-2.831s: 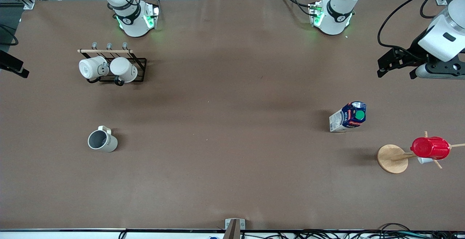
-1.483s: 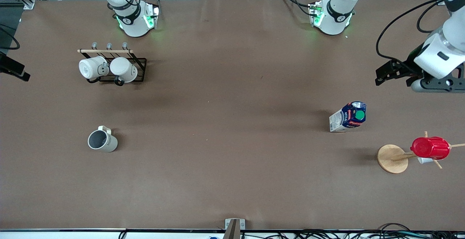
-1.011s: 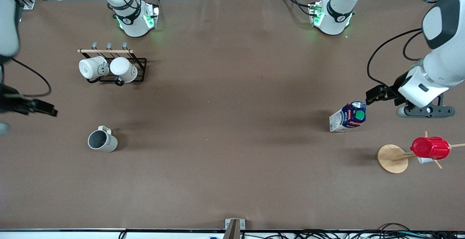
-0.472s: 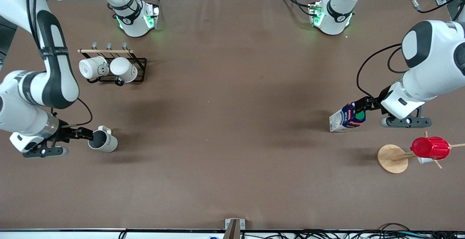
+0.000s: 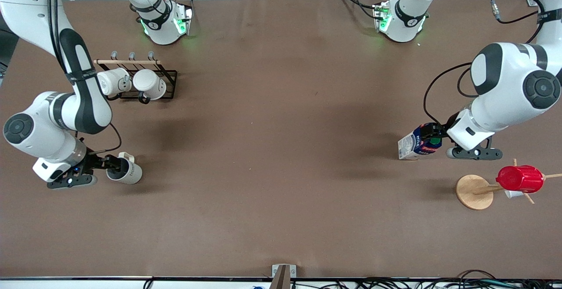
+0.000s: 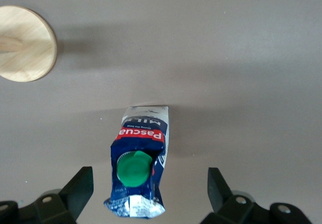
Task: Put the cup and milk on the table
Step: 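Reach the right gripper to the grey mug while the left gripper reaches the milk carton, then grasp the grey mug with the right gripper while the left gripper grasps the carton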
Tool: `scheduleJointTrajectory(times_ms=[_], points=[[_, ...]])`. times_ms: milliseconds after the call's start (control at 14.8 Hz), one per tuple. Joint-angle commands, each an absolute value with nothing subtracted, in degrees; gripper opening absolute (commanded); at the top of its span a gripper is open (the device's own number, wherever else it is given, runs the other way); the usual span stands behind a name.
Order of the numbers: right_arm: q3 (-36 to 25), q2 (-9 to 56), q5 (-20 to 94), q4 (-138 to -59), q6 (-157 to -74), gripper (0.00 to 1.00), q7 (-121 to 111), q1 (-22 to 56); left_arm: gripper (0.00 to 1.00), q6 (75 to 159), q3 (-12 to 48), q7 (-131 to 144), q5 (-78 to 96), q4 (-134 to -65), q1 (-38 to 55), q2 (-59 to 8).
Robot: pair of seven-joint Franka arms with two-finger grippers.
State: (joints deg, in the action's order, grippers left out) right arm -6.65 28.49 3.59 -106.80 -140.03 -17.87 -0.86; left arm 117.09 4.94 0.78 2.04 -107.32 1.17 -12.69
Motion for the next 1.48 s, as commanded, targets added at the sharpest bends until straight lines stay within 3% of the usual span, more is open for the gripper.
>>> scheduleJointTrajectory(times_ms=[0, 67, 202, 404, 539, 607, 876, 1079, 1213, 1416], points=[[-6.33, 29.26, 5.18, -107.84, -141.33, 1.0, -19.34, -1.32, 1.0, 117.95, 4.92, -0.88, 2.29, -107.49, 0.62, -14.06], [-6.33, 29.35, 5.27, -107.93, -141.76, 0.99, -19.34, -1.32, 1.0, 118.21, 4.92, -0.88, 2.37, -107.58, 0.62, -14.5], [-6.33, 29.71, 5.27, -108.1, -141.94, 0.85, -19.34, -1.23, 1.0, 118.48, 4.92, -0.88, 2.29, -108.01, 0.7, -15.29], [-6.33, 29.79, 5.27, -108.46, -141.94, 0.46, -19.34, -1.23, 1.0, 118.56, 4.83, -1.41, 2.29, -108.63, 0.62, -15.38], [-6.33, 29.79, 5.36, -108.37, -141.86, 0.1, -18.9, -1.32, 1.0, 118.56, 4.83, -1.49, 2.29, -108.89, 0.62, -15.64], [-6.33, 29.79, 6.06, -108.2, -141.59, 0.01, -18.81, -1.32, 0.99, 118.65, 4.83, -1.49, 2.2, -109.42, 0.62, -15.56], [-6.42, 28.92, 6.5, -105.48, -139.15, 0.0, -18.9, -0.88, 0.99, 118.83, 4.75, -1.49, 2.2, -109.95, 0.53, -15.56], [-5.89, 26.64, 6.85, -100.21, -128.18, 0.0, -15.58, -0.18, 0.95, 118.83, 4.48, -1.58, 2.2, -109.95, 0.35, -15.56], [-2.4, 25.23, 6.86, -98.62, -123.68, 0.0, -4.98, 0.26, 0.76, 118.83, 4.48, -1.58, 2.2, -109.95, 0.18, -15.56], [4.9, 23.82, 6.42, -98.44, -123.13, 0.0, 13.22, 0.7, 0.5, 118.3, 4.13, -1.67, 2.2, -109.95, 0.09, -15.29]])
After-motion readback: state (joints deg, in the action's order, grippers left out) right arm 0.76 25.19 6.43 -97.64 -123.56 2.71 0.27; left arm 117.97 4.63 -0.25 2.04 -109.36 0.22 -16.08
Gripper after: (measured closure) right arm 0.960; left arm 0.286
